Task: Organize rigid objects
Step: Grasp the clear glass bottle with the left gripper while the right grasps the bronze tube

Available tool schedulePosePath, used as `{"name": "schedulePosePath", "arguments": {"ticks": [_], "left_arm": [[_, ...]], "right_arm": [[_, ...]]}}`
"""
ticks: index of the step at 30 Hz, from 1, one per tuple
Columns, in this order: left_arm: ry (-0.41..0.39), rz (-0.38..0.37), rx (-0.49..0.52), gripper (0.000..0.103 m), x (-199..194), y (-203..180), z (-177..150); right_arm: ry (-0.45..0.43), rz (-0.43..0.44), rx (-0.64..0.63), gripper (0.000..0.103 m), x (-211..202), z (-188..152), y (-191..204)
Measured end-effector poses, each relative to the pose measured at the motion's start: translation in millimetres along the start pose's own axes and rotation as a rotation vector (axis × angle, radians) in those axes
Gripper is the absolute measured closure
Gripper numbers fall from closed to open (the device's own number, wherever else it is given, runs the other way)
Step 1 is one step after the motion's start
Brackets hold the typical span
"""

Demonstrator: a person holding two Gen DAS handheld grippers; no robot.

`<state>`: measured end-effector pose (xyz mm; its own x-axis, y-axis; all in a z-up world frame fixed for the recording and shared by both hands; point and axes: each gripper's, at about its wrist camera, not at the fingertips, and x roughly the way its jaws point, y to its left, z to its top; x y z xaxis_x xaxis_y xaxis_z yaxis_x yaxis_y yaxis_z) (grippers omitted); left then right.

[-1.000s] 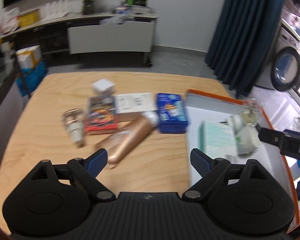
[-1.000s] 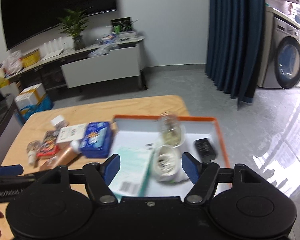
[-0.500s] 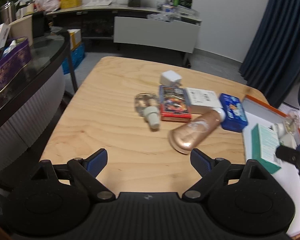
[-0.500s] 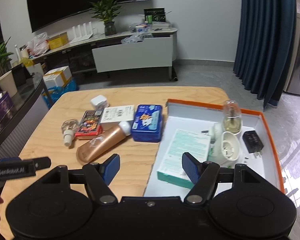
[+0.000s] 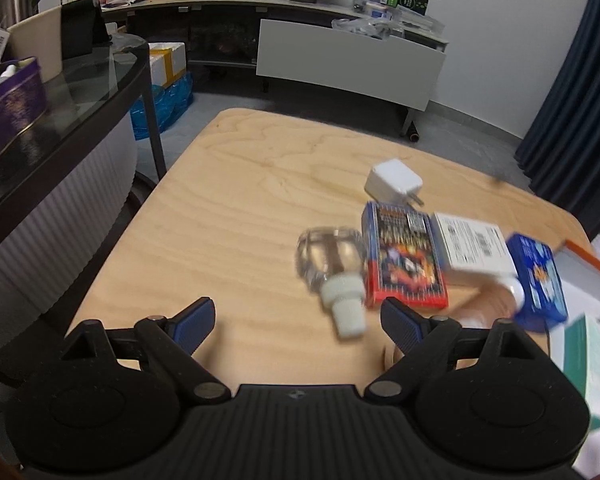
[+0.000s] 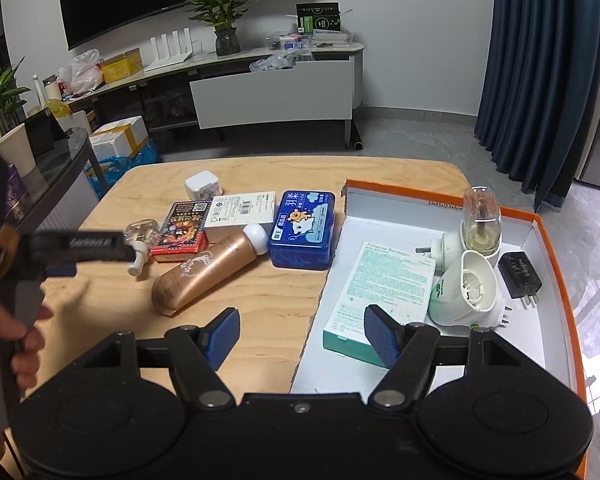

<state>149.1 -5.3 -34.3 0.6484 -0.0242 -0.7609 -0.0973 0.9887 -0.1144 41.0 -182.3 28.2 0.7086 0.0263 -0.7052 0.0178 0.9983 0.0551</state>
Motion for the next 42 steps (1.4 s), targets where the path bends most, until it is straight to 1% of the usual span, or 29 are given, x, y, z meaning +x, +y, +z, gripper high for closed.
{"name": "schedulePosePath", "arguments": {"ticks": [5, 6, 9, 12, 13, 16, 18, 20, 22, 23, 25, 26, 31, 33, 36, 39, 42], "left_arm": [[0.014, 0.001, -0.013, 0.011, 24.1, -4.1, 11.8], [0.018, 0.005, -0.010, 0.009, 28.4, -4.6, 13.5], [-0.003, 0.007, 0.001, 0.009, 29.6, 1.1, 14.4], [-0.004, 0.013, 0.029, 0.009, 29.0, 11.2, 11.3], [-0.005, 0.018, 0.034, 0.008, 28.7, 15.0, 10.0], [-0.007, 0.011, 0.010, 0.008, 28.1, 25.0, 11.4], [-0.017, 0.000, 0.005, 0.008, 28.3, 25.0, 14.5], [-0.025, -0.003, 0.032, 0.008, 30.7, 19.3, 15.2], [-0.025, 0.004, 0.078, 0.015, 34.8, 11.2, 13.6], [-0.039, 0.024, 0.110, 0.022, 36.1, 6.9, 11.9], [-0.065, 0.038, 0.157, 0.048, 35.4, 2.3, 9.9], [-0.072, 0.033, 0.165, 0.051, 34.6, 2.5, 10.1], [-0.052, -0.017, 0.188, 0.052, 30.0, 12.0, 10.3], [-0.061, -0.028, 0.194, 0.052, 23.1, 16.9, 7.3], [-0.084, -0.045, 0.209, 0.052, 8.3, 23.8, 0.0], [-0.101, -0.068, 0.211, 0.052, -5.3, 29.8, -4.9], [-0.120, -0.092, 0.206, 0.051, -16.5, 34.7, -6.8]], "right_arm": [[0.005, 0.007, -0.003, 0.022, 11.0, 4.5, -0.6], [0.006, 0.011, -0.003, 0.022, 13.2, 5.6, 0.3], [0.008, 0.025, -0.007, 0.022, 19.1, 7.4, 3.2], [0.008, 0.038, -0.013, 0.022, 23.9, 8.0, 7.1], [0.009, 0.041, -0.014, 0.022, 25.7, 8.2, 8.0], [0.015, 0.052, -0.013, 0.022, 31.5, 9.0, 11.2], [0.020, 0.059, -0.009, 0.022, 34.9, 9.0, 14.4], [0.027, 0.067, -0.007, 0.022, 37.9, 8.6, 17.9], [0.030, 0.067, -0.016, 0.022, 39.1, 7.9, 22.5], [0.032, 0.067, -0.019, 0.022, 39.7, 7.8, 24.5], [0.035, 0.069, -0.016, 0.022, 41.2, 8.2, 27.5], [0.037, 0.071, -0.010, 0.022, 42.3, 8.2, 28.9], [0.062, 0.090, 0.040, 0.022, 53.8, 10.0, 41.4], [0.069, 0.101, 0.072, 0.022, 61.1, 12.0, 47.7], [0.078, 0.091, 0.142, 0.022, 77.0, 18.2, 55.2], [0.072, 0.049, 0.230, 0.022, 96.1, 28.2, 60.2], [0.073, -0.031, 0.311, 0.022, 116.3, 39.0, 63.5]]}}
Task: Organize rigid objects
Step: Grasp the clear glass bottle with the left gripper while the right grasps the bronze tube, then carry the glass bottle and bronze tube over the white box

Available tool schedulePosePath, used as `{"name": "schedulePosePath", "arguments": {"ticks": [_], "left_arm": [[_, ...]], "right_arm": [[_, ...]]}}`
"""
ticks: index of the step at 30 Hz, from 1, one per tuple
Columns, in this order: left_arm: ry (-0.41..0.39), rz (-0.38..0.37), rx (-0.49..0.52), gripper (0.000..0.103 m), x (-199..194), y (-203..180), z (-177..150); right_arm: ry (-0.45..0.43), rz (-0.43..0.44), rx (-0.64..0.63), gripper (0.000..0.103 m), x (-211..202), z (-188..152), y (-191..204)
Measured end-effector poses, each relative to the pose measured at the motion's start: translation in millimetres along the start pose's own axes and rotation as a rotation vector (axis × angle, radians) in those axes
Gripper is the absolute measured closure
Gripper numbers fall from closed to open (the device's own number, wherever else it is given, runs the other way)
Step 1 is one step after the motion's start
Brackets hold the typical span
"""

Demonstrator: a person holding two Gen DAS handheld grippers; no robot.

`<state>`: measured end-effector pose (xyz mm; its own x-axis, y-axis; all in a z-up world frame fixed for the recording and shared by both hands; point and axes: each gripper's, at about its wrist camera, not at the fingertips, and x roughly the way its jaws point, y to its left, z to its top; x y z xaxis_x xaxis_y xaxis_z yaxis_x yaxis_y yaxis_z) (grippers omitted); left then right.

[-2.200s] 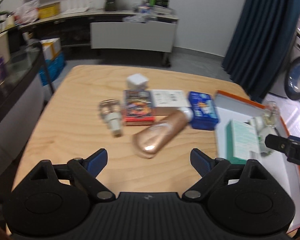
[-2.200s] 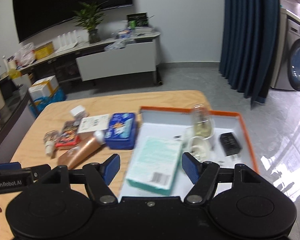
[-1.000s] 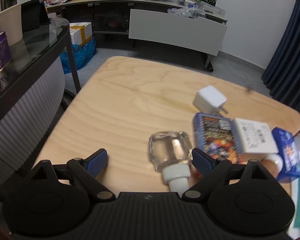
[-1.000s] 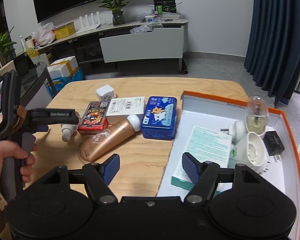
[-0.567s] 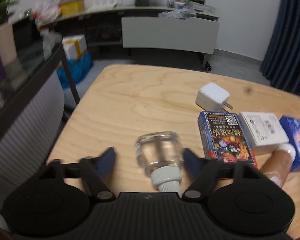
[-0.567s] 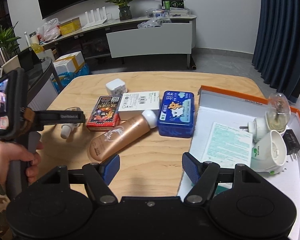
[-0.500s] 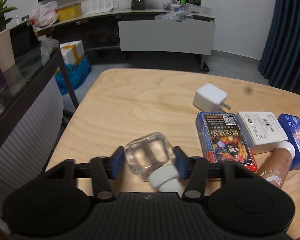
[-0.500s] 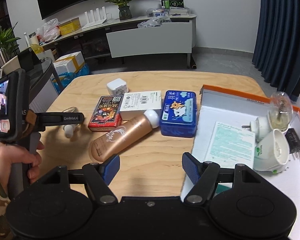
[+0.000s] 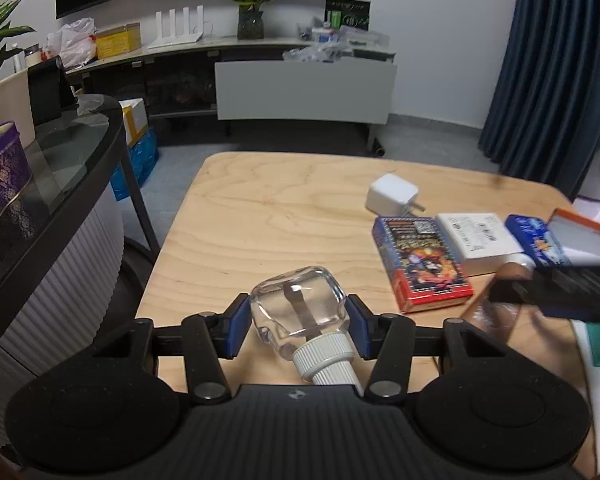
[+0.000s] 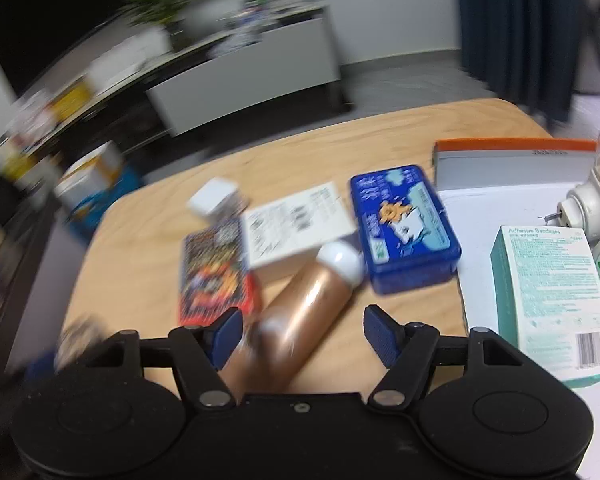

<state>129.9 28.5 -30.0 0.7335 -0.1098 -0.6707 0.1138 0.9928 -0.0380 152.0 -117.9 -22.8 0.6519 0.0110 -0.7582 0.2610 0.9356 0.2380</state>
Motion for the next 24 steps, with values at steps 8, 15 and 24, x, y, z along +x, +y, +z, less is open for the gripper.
{"name": "schedulePosePath", "arguments": {"ticks": [8, 15, 24], "left_arm": [[-0.017, -0.043, -0.019, 0.051, -5.9, 10.7, -7.7], [-0.030, -0.062, -0.018, 0.051, -14.9, 11.2, -13.4], [-0.076, -0.097, 0.032, 0.051, -51.3, -18.2, -19.0]], "right_arm": [[-0.037, -0.118, -0.030, 0.052, 33.4, 6.2, 15.1], [-0.061, -0.060, -0.114, 0.059, 2.3, -20.6, 2.8], [-0.237, -0.016, -0.227, 0.059, -83.3, -35.6, -5.1]]}}
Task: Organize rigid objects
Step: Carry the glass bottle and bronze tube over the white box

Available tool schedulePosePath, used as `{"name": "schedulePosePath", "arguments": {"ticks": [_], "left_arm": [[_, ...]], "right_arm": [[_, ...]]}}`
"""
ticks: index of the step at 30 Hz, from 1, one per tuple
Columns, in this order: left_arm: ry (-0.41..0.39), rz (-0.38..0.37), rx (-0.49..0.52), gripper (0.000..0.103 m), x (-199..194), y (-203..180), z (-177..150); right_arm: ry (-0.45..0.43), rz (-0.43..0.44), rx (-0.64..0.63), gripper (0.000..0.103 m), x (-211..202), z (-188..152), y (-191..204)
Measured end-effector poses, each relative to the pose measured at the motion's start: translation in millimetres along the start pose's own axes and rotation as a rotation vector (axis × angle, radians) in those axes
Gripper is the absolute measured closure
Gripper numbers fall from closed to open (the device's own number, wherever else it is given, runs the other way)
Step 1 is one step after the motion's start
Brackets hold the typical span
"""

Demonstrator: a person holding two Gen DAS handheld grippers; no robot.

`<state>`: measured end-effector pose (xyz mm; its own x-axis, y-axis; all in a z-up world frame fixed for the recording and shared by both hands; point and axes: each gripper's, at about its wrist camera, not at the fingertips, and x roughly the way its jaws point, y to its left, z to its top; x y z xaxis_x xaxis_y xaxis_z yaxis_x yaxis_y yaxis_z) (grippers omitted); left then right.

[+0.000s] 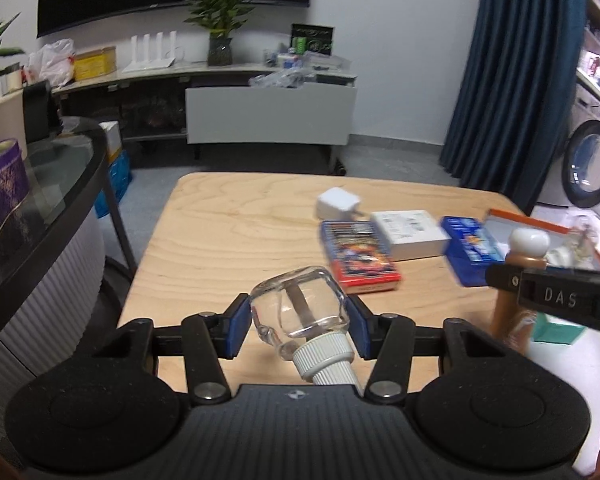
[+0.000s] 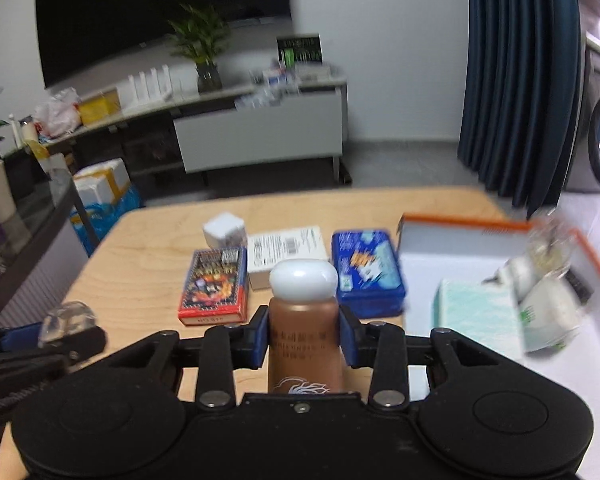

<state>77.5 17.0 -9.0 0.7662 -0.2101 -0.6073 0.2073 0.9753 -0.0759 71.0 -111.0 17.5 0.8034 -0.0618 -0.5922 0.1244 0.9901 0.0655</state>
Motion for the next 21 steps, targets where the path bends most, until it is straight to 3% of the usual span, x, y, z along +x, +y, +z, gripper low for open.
{"name": "schedulePosePath", "arguments": {"ticks": [9, 21], "left_arm": [[-0.059, -0.049, 0.030, 0.051, -43.7, -45.9, 6.4], [-0.086, -0.141, 0.128, 0.051, -81.6, -131.4, -4.4]], "right_arm": [[-0.110, 0.000, 0.048, 0.059, -73.2, 11.8, -36.1], [-0.183, -0.114, 0.103, 0.059, -153.3, -10.5, -130.9]]}}
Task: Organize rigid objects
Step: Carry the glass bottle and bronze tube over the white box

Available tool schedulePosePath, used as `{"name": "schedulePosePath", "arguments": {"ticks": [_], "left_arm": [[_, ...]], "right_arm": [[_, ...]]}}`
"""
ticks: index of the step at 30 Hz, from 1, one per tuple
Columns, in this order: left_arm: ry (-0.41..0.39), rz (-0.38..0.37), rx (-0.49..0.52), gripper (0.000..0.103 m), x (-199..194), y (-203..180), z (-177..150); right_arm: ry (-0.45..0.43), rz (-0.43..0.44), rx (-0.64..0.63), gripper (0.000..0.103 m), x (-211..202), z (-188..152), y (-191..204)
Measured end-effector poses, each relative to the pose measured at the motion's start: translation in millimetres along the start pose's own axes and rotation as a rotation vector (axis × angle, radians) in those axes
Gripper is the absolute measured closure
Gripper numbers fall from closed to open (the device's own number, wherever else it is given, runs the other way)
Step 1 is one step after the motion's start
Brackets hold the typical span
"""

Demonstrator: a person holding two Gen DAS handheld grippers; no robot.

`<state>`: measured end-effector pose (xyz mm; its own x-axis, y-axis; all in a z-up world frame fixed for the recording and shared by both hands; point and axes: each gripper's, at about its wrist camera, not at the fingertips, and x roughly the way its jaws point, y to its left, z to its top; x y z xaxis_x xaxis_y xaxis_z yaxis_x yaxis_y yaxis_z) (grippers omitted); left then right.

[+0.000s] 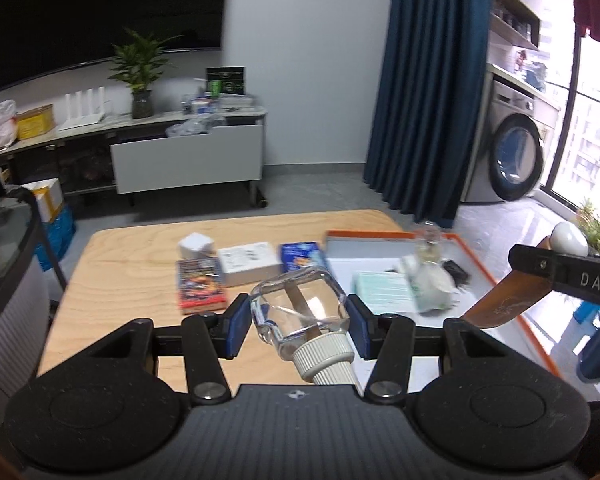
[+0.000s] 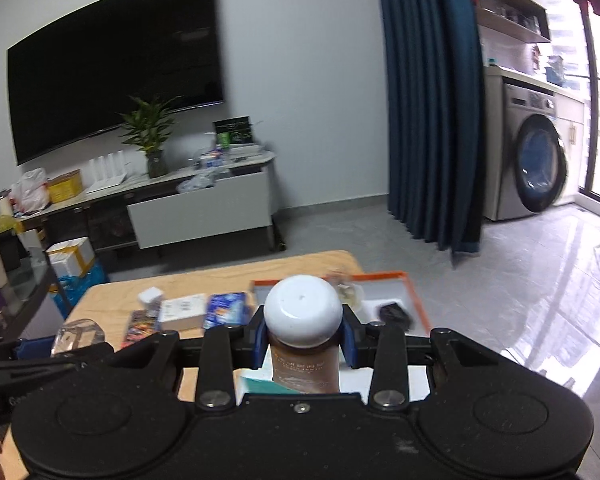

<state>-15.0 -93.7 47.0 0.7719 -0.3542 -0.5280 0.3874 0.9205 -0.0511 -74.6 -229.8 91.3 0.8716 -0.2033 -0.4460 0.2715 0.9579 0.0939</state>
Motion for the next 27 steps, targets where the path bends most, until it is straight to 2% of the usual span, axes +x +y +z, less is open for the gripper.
{"name": "schedulePosePath", "arguments": {"ticks": [4, 12, 27], "left_arm": [[0.005, -0.021, 0.033, 0.051, 5.1, -25.4, -0.4], [0.019, -0.053, 0.061, 0.051, 17.3, -60.4, 2.2], [0.056, -0.061, 0.046, 0.051, 29.4, -78.5, -7.0]], "right_arm": [[-0.008, -0.027, 0.009, 0.059, -9.7, -6.6, -27.0], [-0.002, -0.039, 0.023, 0.059, -14.8, -16.4, -55.1], [0.036, -0.053, 0.005, 0.059, -15.7, -26.7, -71.3]]}}
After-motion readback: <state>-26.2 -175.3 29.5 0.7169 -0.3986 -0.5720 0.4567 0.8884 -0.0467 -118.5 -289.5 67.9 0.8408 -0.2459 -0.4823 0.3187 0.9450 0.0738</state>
